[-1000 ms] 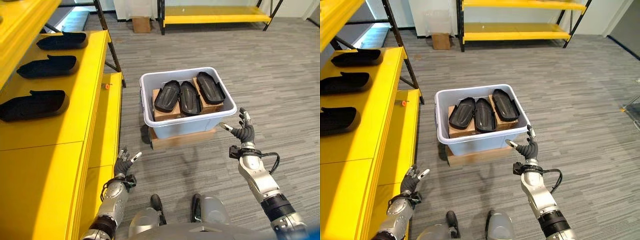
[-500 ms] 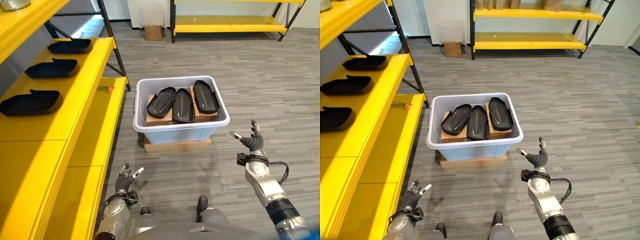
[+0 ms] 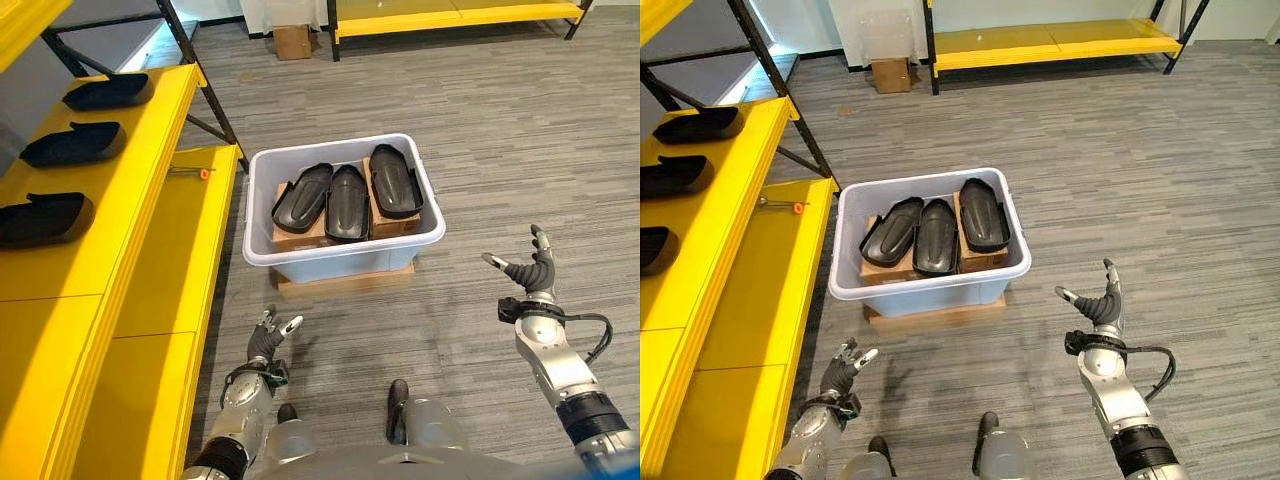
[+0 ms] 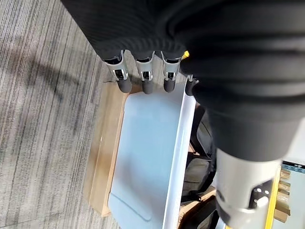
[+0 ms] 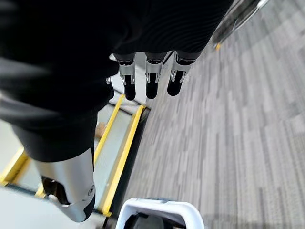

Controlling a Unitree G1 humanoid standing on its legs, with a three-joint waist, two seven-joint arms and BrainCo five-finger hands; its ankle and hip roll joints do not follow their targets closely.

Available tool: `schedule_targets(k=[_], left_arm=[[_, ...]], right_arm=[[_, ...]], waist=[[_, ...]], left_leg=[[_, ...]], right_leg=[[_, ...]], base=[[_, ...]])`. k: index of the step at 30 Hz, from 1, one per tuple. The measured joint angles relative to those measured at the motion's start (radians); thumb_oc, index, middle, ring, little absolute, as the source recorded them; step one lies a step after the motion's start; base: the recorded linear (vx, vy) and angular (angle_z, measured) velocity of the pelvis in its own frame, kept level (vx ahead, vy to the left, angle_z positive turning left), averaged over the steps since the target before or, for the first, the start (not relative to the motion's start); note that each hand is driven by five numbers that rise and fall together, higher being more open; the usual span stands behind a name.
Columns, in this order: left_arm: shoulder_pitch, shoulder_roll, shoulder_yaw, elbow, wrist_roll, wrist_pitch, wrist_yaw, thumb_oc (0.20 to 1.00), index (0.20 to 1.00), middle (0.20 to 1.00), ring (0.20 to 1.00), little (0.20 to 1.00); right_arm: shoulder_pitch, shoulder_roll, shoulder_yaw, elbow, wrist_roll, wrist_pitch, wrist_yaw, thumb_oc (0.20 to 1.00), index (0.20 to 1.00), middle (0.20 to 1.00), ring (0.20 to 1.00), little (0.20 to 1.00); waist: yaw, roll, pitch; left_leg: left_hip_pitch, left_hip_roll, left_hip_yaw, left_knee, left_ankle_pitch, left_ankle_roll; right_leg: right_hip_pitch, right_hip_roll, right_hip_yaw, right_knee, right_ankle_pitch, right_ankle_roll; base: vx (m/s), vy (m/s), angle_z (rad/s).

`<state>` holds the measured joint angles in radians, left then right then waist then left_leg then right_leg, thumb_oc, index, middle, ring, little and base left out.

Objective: Move parts from the plastic box to the shelf.

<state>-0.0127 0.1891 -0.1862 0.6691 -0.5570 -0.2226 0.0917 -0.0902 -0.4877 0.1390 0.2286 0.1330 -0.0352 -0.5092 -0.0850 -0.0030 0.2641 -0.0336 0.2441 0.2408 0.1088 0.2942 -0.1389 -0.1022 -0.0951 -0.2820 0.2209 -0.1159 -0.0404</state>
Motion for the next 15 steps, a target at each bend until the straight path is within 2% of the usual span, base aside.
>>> schedule_targets(k=[1, 2, 3, 4, 6, 7, 8, 9, 10, 11, 12, 13, 14, 15], left_arm=[[-0.006, 0.008, -0.001, -0.002, 0.001, 0.001, 0.001, 1.000, 1.000, 1.000, 1.000, 1.000], [0.001, 0.014, -0.001, -0.002, 0.001, 0.002, 0.002, 1.000, 1.000, 1.000, 1.000, 1.000], [0.010, 0.017, -0.001, -0.002, 0.000, 0.002, 0.002, 1.000, 1.000, 1.000, 1.000, 1.000], [0.011, 0.019, -0.001, 0.001, 0.000, 0.001, 0.002, 1.000, 1.000, 1.000, 1.000, 1.000], [0.002, 0.019, -0.001, 0.023, 0.000, 0.001, 0.002, 1.000, 1.000, 1.000, 1.000, 1.000], [0.003, 0.018, -0.001, 0.033, 0.000, 0.002, 0.002, 1.000, 1.000, 1.000, 1.000, 1.000], [0.007, 0.017, 0.005, 0.038, -0.004, 0.002, 0.002, 1.000, 1.000, 1.000, 1.000, 1.000], [0.006, 0.009, 0.024, 0.075, -0.011, -0.001, 0.000, 1.000, 1.000, 1.000, 1.000, 1.000], [0.005, -0.017, 0.079, 0.134, -0.011, -0.004, 0.000, 1.000, 1.000, 1.000, 1.000, 1.000], [0.024, -0.028, 0.088, 0.166, -0.012, -0.006, 0.000, 1.000, 1.000, 1.000, 1.000, 1.000], [0.032, -0.025, 0.088, 0.141, -0.009, -0.020, 0.001, 1.000, 1.000, 1.000, 1.000, 1.000], [0.012, 0.016, 0.086, 0.112, -0.008, -0.024, 0.003, 1.000, 1.000, 1.000, 1.000, 1.000], [0.010, 0.055, 0.082, 0.089, -0.008, -0.024, 0.003, 1.000, 1.000, 1.000, 1.000, 1.000], [0.008, 0.067, 0.081, 0.089, -0.009, -0.024, 0.006, 1.000, 1.000, 1.000, 1.000, 1.000]], right_arm=[[-0.005, 0.008, 0.001, 0.001, 0.000, -0.015, 0.008, 1.000, 1.000, 1.000, 1.000, 1.000], [-0.010, 0.009, 0.013, 0.002, 0.000, -0.018, 0.020, 1.000, 1.000, 1.000, 1.000, 1.000], [-0.013, 0.009, 0.021, 0.002, 0.000, -0.022, 0.028, 1.000, 1.000, 1.000, 1.000, 1.000], [-0.018, 0.006, 0.021, 0.004, 0.000, -0.028, 0.033, 1.000, 1.000, 1.000, 1.000, 1.000], [-0.018, 0.007, 0.030, 0.015, 0.001, -0.024, 0.040, 1.000, 1.000, 1.000, 1.000, 1.000], [-0.015, 0.008, 0.032, 0.014, 0.001, -0.024, 0.048, 1.000, 1.000, 1.000, 1.000, 1.000], [-0.015, 0.003, 0.033, 0.013, 0.001, -0.024, 0.065, 1.000, 1.000, 1.000, 1.000, 1.000], [-0.017, 0.003, 0.055, 0.020, 0.003, -0.023, 0.078, 1.000, 1.000, 1.000, 1.000, 1.000], [-0.018, 0.008, 0.069, 0.019, 0.013, -0.013, 0.094, 1.000, 1.000, 1.000, 1.000, 1.000], [0.023, 0.006, 0.070, 0.001, 0.026, -0.013, 0.108, 1.000, 1.000, 1.000, 1.000, 1.000], [0.041, -0.004, 0.069, -0.003, 0.042, -0.009, 0.111, 1.000, 1.000, 1.000, 1.000, 1.000], [0.052, 0.028, 0.088, -0.013, 0.042, -0.003, 0.116, 1.000, 1.000, 1.000, 1.000, 1.000], [0.045, 0.059, 0.112, -0.015, 0.041, -0.004, 0.118, 1.000, 1.000, 1.000, 1.000, 1.000], [0.045, 0.068, 0.121, -0.017, 0.040, -0.004, 0.121, 1.000, 1.000, 1.000, 1.000, 1.000]], waist=[[0.001, -0.011, 0.010], [0.009, -0.018, 0.016], [0.018, -0.018, 0.018], [0.012, 0.003, 0.020], [0.003, 0.009, 0.022], [-0.006, 0.010, 0.043], [-0.009, 0.027, 0.041], [-0.017, 0.035, 0.050], [-0.003, 0.032, 0.052], [-0.024, 0.056, 0.039], [-0.026, 0.082, 0.024], [0.003, 0.001, 0.040], [0.036, -0.041, 0.046], [0.050, -0.049, 0.045]], left_leg=[[-0.054, 0.005, -0.015, 0.094, -0.006, -0.001], [-0.089, 0.000, -0.031, 0.160, -0.076, -0.001], [-0.089, -0.003, -0.025, 0.142, -0.113, 0.004], [-0.089, 0.000, -0.001, 0.054, -0.121, 0.000], [-0.084, 0.036, 0.026, -0.180, -0.111, -0.016], [-0.088, 0.085, 0.017, -0.206, -0.108, -0.020], [-0.091, 0.104, -0.007, -0.197, -0.105, -0.026], [-0.083, 0.073, -0.036, -0.128, -0.152, 0.000], [-0.041, 0.040, 0.000, -0.069, -0.218, 0.015], [0.011, -0.015, 0.051, -0.021, -0.228, 0.029], [0.057, -0.037, 0.050, -0.072, -0.220, 0.045], [0.057, -0.083, 0.058, -0.110, -0.200, 0.084], [0.047, -0.110, 0.074, -0.113, -0.205, 0.102], [0.047, -0.124, 0.075, -0.114, -0.211, 0.112]], right_leg=[[0.001, 0.002, 0.011, -0.002, -0.001, -0.006], [0.004, 0.005, 0.012, -0.008, 0.000, -0.003], [0.009, 0.010, 0.012, -0.017, 0.010, 0.009], [0.013, 0.023, 0.015, -0.022, 0.010, 0.004], [0.021, 0.040, 0.006, -0.053, 0.017, 0.014], [0.074, 0.044, 0.011, -0.070, 0.020, 0.015], [0.103, 0.039, 0.050, -0.081, 0.019, 0.014], [0.119, 0.038, 0.083, -0.068, 0.033, -0.001], [0.123, 0.022, 0.103, -0.054, 0.024, 0.006], [0.158, 0.026, 0.094, -0.072, 0.019, 0.012], [0.145, 0.058, 0.090, -0.057, 0.005, 0.036], [0.103, 0.011, 0.090, -0.021, -0.003, 0.058], [0.086, -0.023, 0.096, -0.018, -0.004, 0.073], [0.095, -0.042, 0.087, -0.035, 0.001, 0.079]], base=[[0.05, 0.061, 0.23], [0.11, 0.233, -0.13], [0.18, 0.331, -0.22], [0.23, 0.352, -0.11], [0.18, 0.342, -0.03], [0.22, 0.614, -0.46], [0.31, 0.897, -0.71], [0.29, 0.770, -1.14], [0.24, 0.549, -0.86], [0.11, 0.206, -0.49], [0.12, 0.231, 0.07], [0.08, 0.153, 0.10], [0.04, 0.076, 0.02], [0.03, 0.038, -0.05]])
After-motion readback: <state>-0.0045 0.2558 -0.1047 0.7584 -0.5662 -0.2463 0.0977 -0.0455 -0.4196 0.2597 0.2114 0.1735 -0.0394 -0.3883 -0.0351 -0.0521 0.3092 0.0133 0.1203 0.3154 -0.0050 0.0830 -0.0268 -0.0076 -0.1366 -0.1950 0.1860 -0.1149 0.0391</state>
